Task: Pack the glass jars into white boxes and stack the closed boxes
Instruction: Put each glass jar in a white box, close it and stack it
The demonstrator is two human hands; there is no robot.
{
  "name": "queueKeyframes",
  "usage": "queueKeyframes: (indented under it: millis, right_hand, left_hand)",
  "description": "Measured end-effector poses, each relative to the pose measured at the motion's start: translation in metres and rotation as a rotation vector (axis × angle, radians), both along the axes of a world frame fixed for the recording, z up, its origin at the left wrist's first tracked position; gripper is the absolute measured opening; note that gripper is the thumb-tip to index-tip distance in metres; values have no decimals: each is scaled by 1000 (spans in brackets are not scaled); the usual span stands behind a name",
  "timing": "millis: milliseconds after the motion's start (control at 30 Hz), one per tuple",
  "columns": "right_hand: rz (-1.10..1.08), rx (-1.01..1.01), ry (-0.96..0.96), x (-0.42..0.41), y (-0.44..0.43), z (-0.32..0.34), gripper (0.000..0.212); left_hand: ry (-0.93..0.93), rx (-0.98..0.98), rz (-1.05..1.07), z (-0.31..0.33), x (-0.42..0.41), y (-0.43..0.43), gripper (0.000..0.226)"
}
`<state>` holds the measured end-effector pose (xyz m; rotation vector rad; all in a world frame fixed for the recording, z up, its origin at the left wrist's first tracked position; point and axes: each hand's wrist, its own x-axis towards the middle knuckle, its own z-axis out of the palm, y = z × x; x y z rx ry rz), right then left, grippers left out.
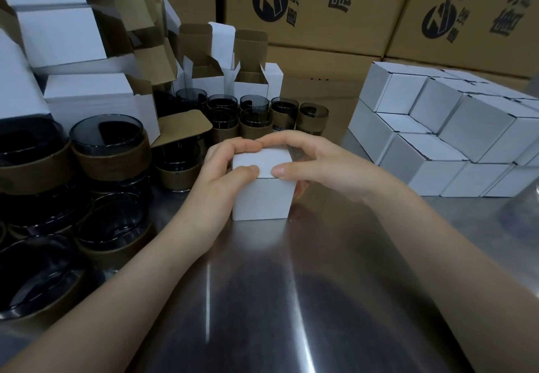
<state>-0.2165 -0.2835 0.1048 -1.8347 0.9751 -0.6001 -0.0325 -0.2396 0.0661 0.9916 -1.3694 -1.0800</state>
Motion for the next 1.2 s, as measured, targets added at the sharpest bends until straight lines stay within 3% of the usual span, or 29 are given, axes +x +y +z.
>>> queueKeyframes:
  millis: [167,367,533,733,1000,1200]
  right_hand:
    - [12,-70,132,1,3,0,39]
    - [-11,-345,333,7,10,-5,67]
    - [-145,-530,349,11,10,-6,65]
    - [-510,-691,303,-12,5,16,58]
    - [-1114,-769,138,-72,-12,48,60]
    - [-1331,-721,326,-109,-36,53,68]
  left_hand:
    - [-13,-5,1,-1,-2,2,36]
    - [35,-66,8,-4,-2,3,44]
    - [109,-68,88,-7,-2,3,40]
    - [0,-98,137,-7,-8,7,25]
    - [-384,-250,44,-13,-13,17,21]
    - [-481,-320,-58,-10,-17,24,18]
